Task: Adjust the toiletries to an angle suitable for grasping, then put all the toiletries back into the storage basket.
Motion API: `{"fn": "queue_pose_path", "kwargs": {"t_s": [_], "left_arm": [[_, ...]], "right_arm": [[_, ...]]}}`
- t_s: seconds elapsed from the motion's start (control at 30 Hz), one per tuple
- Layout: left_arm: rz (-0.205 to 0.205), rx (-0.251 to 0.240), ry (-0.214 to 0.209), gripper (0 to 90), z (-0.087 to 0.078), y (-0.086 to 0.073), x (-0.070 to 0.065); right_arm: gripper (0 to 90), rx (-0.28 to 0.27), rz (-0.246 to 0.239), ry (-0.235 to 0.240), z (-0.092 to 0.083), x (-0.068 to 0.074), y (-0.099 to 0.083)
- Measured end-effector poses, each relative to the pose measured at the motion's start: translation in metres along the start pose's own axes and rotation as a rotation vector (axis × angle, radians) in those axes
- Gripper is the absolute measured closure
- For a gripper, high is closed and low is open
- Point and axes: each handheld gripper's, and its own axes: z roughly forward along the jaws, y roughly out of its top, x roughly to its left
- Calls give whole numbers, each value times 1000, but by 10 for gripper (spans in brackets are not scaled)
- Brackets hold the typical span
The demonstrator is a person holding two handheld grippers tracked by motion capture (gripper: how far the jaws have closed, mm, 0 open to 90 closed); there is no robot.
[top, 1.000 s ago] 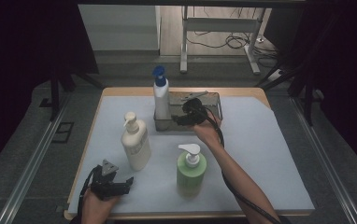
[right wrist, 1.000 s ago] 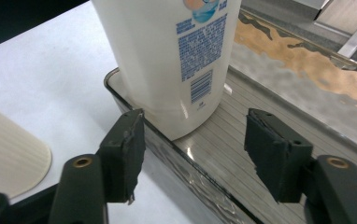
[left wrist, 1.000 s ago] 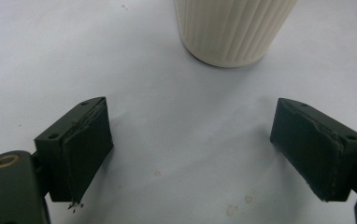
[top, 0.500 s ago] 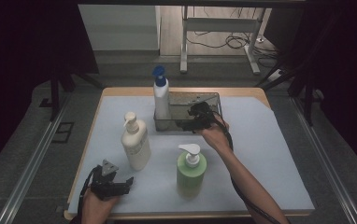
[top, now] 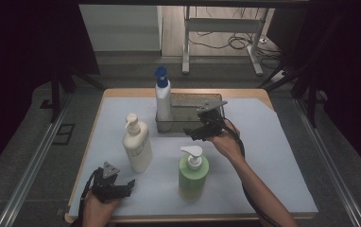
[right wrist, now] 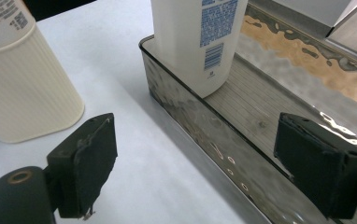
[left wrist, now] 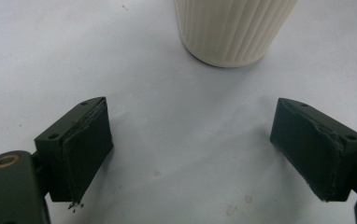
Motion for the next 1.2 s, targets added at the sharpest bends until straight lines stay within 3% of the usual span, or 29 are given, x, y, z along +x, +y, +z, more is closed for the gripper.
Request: {"fn": "queue_pose_path", "kwargs": {"t_s": [0.43, 0.67, 0.87, 1.2], "left_arm": [[0, 0, 1, 123, 0, 0, 0], [0, 0, 0, 123, 0, 0, 0], [0, 0, 1, 123, 0, 0, 0], [1, 0, 1, 123, 0, 0, 0]], "right_arm": [[23, -27, 1, 19, -19, 1, -12], [19, -18, 16, 41, -27, 0, -25], [19, 2, 4, 38, -34, 0, -36], [22, -7, 29, 37, -52, 0, -52]]}}
